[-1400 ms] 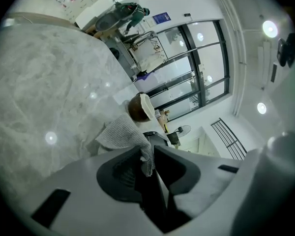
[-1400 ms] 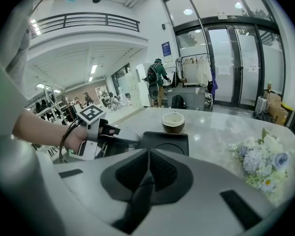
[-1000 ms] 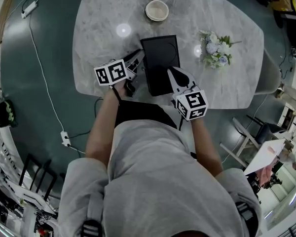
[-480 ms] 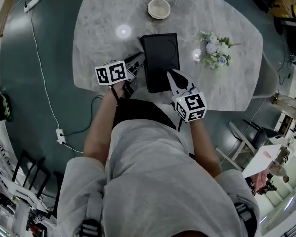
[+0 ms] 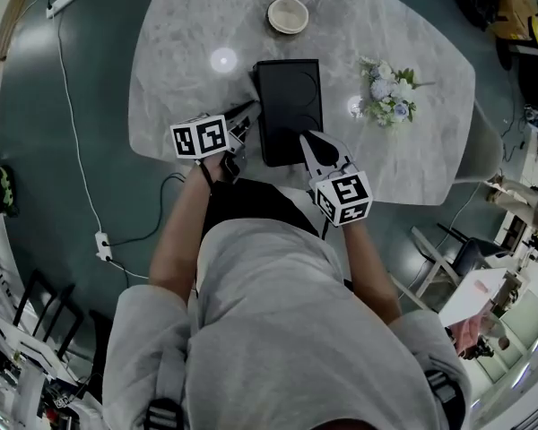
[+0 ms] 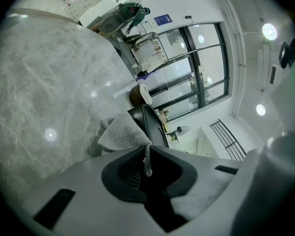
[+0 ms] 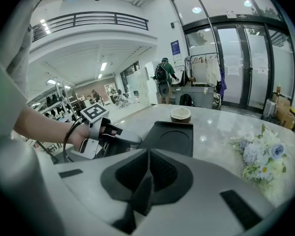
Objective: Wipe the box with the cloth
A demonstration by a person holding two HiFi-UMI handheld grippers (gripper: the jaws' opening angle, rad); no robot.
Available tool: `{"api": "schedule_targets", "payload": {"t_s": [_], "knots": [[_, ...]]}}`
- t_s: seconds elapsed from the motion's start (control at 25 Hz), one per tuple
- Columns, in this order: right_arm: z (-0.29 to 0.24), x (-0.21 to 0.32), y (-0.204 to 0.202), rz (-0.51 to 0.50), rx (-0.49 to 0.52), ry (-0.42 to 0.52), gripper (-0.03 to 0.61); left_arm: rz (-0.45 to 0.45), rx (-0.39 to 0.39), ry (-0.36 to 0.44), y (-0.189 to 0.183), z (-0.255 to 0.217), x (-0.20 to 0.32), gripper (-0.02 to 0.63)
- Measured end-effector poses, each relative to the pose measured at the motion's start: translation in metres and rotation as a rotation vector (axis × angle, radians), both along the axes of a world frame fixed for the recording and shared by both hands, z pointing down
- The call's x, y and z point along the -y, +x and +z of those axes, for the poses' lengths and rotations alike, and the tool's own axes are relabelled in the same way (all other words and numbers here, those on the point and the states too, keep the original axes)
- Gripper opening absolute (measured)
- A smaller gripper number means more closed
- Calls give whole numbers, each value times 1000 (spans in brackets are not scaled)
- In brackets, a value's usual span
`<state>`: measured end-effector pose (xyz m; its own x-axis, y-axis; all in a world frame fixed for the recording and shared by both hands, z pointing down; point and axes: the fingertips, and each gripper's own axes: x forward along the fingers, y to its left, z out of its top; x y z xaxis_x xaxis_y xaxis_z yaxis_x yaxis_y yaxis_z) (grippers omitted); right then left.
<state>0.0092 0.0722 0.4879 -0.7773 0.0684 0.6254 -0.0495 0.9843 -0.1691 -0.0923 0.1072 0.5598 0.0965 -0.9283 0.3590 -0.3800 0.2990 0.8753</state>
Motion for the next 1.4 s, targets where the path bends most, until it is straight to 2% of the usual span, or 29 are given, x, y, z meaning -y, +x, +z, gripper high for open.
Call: {"api": "schedule_targets", "payload": {"t_s": [0.16,0.28,0.52,0.8,0.92,1.04,1.4], "knots": [[-4,0,4,-13,10,8,34,-58,126,-36,-10,-5,-9,48],[-10,1,7,-22,27,15,34,-113,151,-41,-15,-12,-22,48],[-16,1,13,-38,55,13,34,-119,97,-47,12,-10,-46,48],[-18,-4,28,-63,65,16,34,-147,16,-29,40,4,-43,48],[-18,0,38,-63,67,16,34,-153,30,-34,46,6,-34,48],[-19,0,47,-63,75,7,34,-160,42,-42,46,8,-30,46],[-26,-5,63,-9,116,-29,34,-187,-31,-30,39,4,-32,46]]}}
